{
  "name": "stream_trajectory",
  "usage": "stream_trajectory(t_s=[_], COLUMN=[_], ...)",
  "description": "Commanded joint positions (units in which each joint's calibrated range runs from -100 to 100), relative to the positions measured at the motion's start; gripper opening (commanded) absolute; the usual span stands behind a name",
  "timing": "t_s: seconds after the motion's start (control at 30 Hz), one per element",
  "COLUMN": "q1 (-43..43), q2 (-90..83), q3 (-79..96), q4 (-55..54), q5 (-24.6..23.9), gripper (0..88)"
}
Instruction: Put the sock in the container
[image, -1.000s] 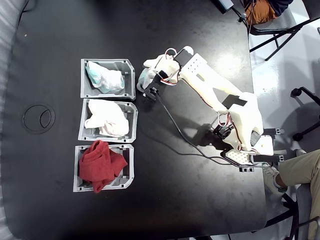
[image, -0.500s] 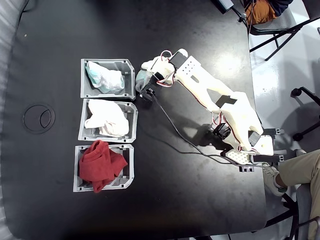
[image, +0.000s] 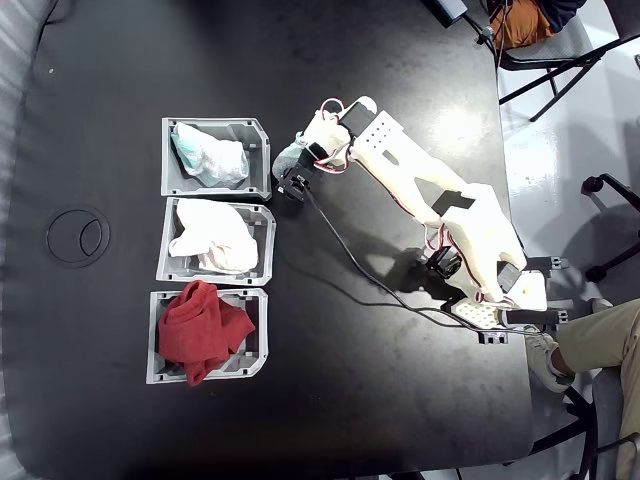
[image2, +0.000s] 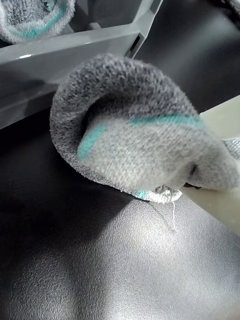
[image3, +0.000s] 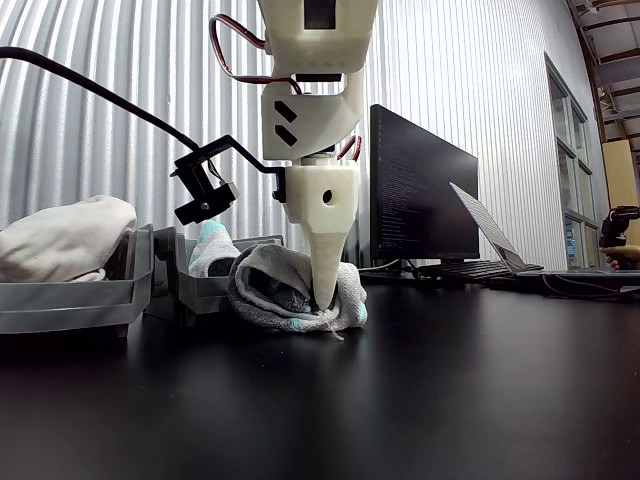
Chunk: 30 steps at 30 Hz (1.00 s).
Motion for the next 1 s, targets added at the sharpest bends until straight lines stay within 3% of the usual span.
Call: stream_trajectory(t_s=[0.0, 0.77, 0.97], q1=[-0.83, -3.9, -4.06], q2=[-0.8, -15.19, -18.36], q3=[-1.94, -2.3, -14.65], q4=[0.52, 7.26, 6.49], q5=[0.3, -0.28, -0.28], gripper=[4.8, 1.4, 1.4])
